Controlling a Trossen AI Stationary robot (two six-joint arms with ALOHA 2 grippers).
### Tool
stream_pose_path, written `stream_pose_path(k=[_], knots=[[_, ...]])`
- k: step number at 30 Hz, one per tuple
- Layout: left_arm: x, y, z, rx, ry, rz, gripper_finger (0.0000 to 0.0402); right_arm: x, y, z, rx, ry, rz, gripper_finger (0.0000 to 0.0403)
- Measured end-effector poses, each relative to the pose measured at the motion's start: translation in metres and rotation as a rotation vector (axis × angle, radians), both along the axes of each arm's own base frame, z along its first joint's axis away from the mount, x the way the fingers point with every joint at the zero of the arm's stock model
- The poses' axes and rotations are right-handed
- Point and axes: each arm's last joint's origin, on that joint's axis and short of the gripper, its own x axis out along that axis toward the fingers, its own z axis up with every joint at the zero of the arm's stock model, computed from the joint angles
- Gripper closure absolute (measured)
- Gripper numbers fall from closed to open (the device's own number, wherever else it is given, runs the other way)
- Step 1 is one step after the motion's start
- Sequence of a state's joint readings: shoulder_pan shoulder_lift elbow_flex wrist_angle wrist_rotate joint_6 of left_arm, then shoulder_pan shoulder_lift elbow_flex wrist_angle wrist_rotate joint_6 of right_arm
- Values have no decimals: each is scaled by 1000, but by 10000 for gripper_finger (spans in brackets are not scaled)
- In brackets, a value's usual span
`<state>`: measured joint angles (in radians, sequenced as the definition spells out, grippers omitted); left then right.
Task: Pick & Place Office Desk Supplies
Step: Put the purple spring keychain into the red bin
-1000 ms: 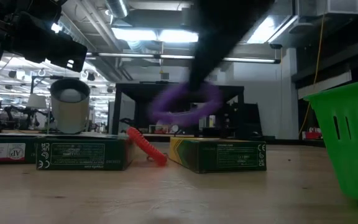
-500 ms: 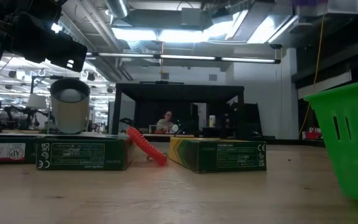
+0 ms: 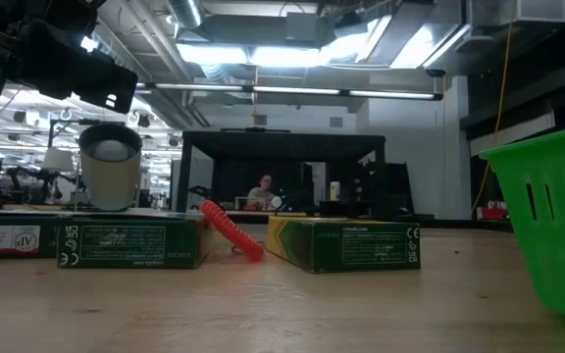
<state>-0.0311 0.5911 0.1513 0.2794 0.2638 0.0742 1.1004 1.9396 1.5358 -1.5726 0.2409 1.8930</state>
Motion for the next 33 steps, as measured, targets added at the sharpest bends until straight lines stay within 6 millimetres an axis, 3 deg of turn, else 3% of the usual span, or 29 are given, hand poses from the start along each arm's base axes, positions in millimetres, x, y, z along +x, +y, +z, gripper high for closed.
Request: stream_pose_path(k=[6, 10, 14, 28, 33], knots=[[0, 0, 0, 0, 0, 0, 304, -33, 6, 11, 57, -62, -96, 397], [0, 0, 0, 0, 0, 0, 304, -43, 13, 11, 111, -96, -126, 397], [0, 0, 0, 0, 0, 0, 304, -42, 23, 7, 196, -127, -132, 397], [0, 0, 0, 0, 1, 1, 304, -37, 34, -4, 252, -135, -130, 395], [0, 0, 0, 0, 1, 1, 304, -33, 29, -3, 223, -131, -145, 343]])
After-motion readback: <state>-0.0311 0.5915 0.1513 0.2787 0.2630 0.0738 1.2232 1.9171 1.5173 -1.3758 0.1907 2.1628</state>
